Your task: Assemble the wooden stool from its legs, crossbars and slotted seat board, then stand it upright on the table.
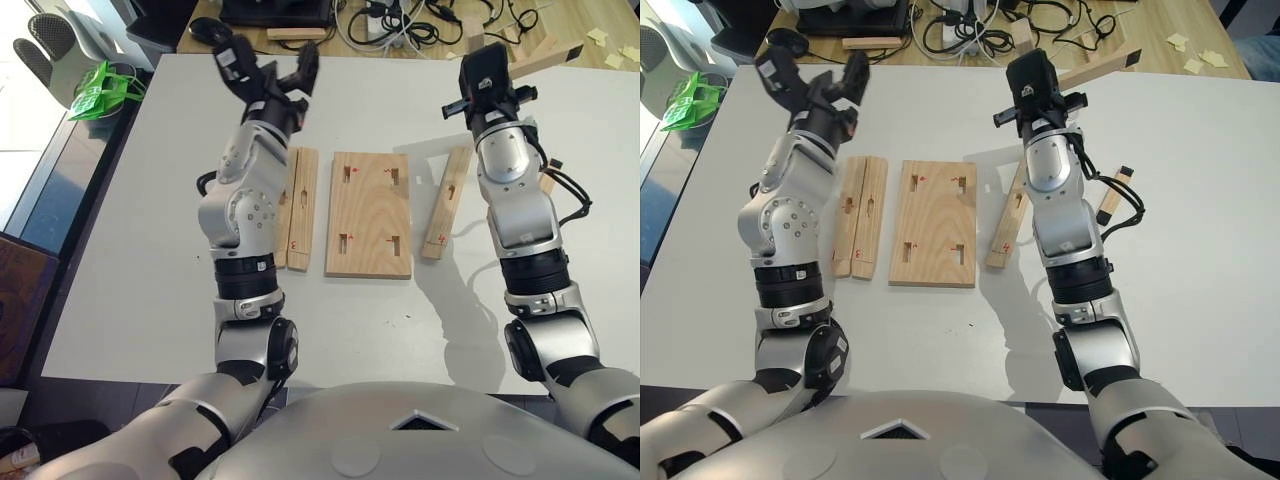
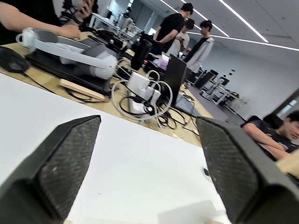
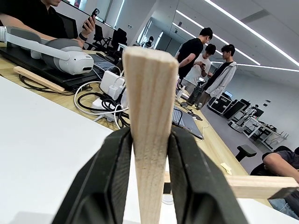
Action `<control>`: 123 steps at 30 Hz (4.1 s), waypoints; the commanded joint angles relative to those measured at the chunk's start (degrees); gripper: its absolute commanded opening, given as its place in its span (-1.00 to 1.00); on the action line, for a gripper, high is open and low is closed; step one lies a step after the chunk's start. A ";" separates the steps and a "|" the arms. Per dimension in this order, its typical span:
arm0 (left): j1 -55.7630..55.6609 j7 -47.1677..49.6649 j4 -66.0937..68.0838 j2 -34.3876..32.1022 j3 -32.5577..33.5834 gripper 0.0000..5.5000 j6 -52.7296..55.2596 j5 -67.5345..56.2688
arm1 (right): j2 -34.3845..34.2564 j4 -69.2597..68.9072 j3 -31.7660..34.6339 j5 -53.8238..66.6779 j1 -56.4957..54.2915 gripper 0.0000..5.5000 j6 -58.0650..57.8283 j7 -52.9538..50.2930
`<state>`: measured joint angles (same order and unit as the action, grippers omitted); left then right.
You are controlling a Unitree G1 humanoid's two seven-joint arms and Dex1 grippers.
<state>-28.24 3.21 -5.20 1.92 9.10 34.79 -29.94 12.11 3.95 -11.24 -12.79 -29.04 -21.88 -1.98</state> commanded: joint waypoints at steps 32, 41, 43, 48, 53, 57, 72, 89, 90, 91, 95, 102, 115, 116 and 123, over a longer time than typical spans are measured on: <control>-3.56 -0.11 -6.80 5.98 -3.06 0.37 14.81 -10.07 | 2.40 7.44 -11.78 -21.22 -2.91 -0.63 24.86 1.29; -3.22 2.84 -5.20 7.03 -2.14 0.37 13.65 -9.17 | 1.34 6.54 -10.69 -22.26 -2.91 -0.63 25.50 -0.25; -3.38 3.47 -5.06 7.10 -1.61 0.37 13.34 -9.35 | 1.33 6.63 -9.90 -22.70 -3.03 -0.63 24.69 -0.91; -3.68 4.44 -5.04 7.85 -0.95 0.37 12.52 -9.57 | 1.16 6.70 -9.56 -22.88 -3.05 -0.63 25.24 -1.13; -5.03 5.57 -4.58 9.07 0.46 0.37 9.32 -10.09 | 0.77 6.37 -10.46 -22.42 -2.34 -0.63 26.57 -0.11; -5.25 5.63 -4.54 9.48 -0.07 0.37 8.79 -11.09 | 0.64 6.49 -10.75 -22.42 -2.43 -0.63 27.39 0.29; -6.39 8.81 -3.35 9.80 -1.03 0.37 5.85 -11.62 | 0.45 6.97 -11.64 -23.11 -1.80 -0.63 28.90 1.41; -9.17 19.55 -1.76 12.65 1.72 0.30 3.99 -21.83 | 1.61 8.37 -13.77 -28.68 -1.60 -0.63 31.76 -0.95; -9.00 19.57 -1.92 12.56 1.28 0.27 3.92 -22.33 | 1.46 8.45 -13.82 -28.76 -1.63 -0.63 31.76 -1.02; -8.85 19.56 -2.03 12.48 0.94 0.20 3.85 -22.77 | 1.33 8.49 -13.85 -28.81 -1.64 -0.63 31.76 -1.08; -8.22 19.52 -2.15 12.05 -0.28 -0.02 3.89 -24.16 | 1.10 8.56 -13.89 -28.83 -1.60 -0.63 31.88 -1.20; -7.72 21.01 -1.66 11.57 -1.08 -0.45 2.86 -23.98 | 0.99 8.41 -13.93 -28.41 -1.26 -0.63 32.24 -0.85; -8.36 22.70 -1.44 11.17 -0.54 -0.55 -1.11 -26.68 | 0.49 9.08 -14.18 -25.97 -1.17 -0.63 32.95 1.29; -8.41 23.12 -1.21 11.07 -0.22 -0.56 -1.68 -26.66 | 0.48 9.07 -14.45 -25.30 -0.94 -0.49 33.28 2.19; -8.23 25.28 0.15 10.77 0.73 -0.63 -4.28 -25.81 | 2.30 7.30 -16.31 -20.03 2.58 -0.08 36.81 11.50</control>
<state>-31.90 28.01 -5.34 8.93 9.88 31.62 -56.57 13.63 12.19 -26.94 -34.45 -28.53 14.29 6.76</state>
